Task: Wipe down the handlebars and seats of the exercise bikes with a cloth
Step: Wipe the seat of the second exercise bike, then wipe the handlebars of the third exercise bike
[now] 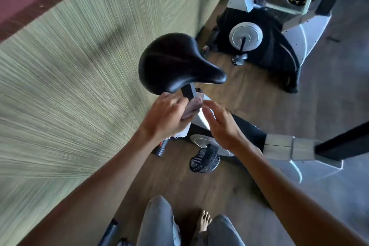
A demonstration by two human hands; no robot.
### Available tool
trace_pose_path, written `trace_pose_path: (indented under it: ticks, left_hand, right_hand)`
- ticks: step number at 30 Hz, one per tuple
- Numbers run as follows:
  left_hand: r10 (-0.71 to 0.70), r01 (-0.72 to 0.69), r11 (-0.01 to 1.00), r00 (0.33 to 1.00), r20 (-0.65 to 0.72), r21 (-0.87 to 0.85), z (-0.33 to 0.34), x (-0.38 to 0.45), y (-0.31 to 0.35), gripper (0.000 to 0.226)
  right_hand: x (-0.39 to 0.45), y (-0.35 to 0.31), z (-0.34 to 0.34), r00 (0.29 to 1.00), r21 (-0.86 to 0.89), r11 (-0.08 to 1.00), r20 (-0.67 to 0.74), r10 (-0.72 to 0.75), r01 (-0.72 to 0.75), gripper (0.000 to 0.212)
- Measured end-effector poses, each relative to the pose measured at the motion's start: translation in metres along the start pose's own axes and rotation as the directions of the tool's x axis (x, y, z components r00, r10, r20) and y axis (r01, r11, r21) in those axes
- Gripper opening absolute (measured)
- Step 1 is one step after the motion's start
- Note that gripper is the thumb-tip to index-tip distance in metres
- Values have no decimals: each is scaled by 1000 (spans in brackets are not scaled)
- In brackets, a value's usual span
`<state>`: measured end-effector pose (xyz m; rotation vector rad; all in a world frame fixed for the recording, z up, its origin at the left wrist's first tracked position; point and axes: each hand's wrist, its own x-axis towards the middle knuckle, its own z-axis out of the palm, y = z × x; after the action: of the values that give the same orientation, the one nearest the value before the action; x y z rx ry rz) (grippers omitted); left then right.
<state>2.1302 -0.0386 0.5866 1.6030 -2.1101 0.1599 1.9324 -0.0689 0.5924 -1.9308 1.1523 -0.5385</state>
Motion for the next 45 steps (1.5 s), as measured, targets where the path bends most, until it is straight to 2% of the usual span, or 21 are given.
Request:
trace_pose_path:
  ticks: [3,6,9,12,14,16,20,23,25,27,28,29,30,32,34,36,38,40,42,44,45]
  left_hand:
    - [116,-116,992,993,-4,-41,-20,9,8,37]
    - [244,-242,967,970,10,-74,-35,31,8,35]
    - [400,-396,909,916,7,-133,-44,59,8,32]
    - [523,-520,830,851,-39,-203,-53,81,20,32]
    - [607,-600,759,793,-59,-254,-60,89,32,32]
    - [684,-661,682,728,-46,-312,-66,95,46,39]
    - [779,-673,488,623,-72,-556,-75,93,89,66]
    - [800,-555,313,591,-101,-770,-90,84,126,94]
    - [793,-470,249,601,-100,-847,-98,78,153,103]
    - [781,-212,228,623,49,-950,-105,71,186,96]
    - [794,-21,213,587,160,-977,-112,67,205,89]
    - [826,149,200,506,249,-968,-119,62,224,79]
    - [868,269,176,411,278,-947,-126,54,245,63]
    - [927,423,123,275,256,-898,-147,33,283,28]
    - [946,558,106,200,257,-823,-170,11,315,12]
    - [958,649,127,116,263,-750,-190,-6,342,12]
    - [974,688,130,45,220,-714,-207,-18,364,24]
    - [981,693,98,52,185,-715,-222,-27,382,15]
    - [982,683,48,99,158,-729,-232,-33,395,8]
    - [982,654,13,134,134,-756,-238,-34,405,9]
    - [986,649,-6,132,105,-761,-238,-32,410,12]
  right_hand:
    - [-32,-18,-8,990,170,978,-49,132,-122,49]
    - [-41,-37,-15,966,263,941,-87,242,-212,64]
    - [-45,-63,-19,932,379,891,-152,328,-251,57]
    - [-52,-94,-21,868,541,794,-215,448,-276,53]
    - [-60,-113,-18,797,705,679,-282,534,-206,49]
    - [-70,-130,-18,709,811,584,-388,589,-42,47]
    - [-108,-150,-18,475,775,618,-598,646,136,24]
    - [-154,-161,-20,315,701,693,-705,636,169,16]
    - [-191,-173,-23,201,634,756,-772,603,166,14]
    - [-232,-189,-24,89,577,797,-816,571,175,15]
    - [-252,-199,-24,43,549,818,-834,550,174,16]
    - [-272,-208,-23,0,525,835,-847,532,164,18]
    - [-290,-219,-22,-41,505,850,-856,516,150,20]
    - [-325,-240,-19,-126,480,872,-863,489,94,19]
    - [-357,-263,-16,-213,455,890,-870,445,3,14]
    - [-386,-284,-12,-305,452,881,-866,395,-142,6]
    - [-409,-301,-8,-400,468,832,-853,336,-298,11]
    - [-423,-312,-1,-493,470,781,-835,243,-411,26]
    - [-426,-318,9,-560,491,702,-813,159,-515,42]
    - [-420,-318,19,-578,539,612,-800,158,-579,58]
    - [-416,-316,19,-583,561,601,-791,187,-569,65]
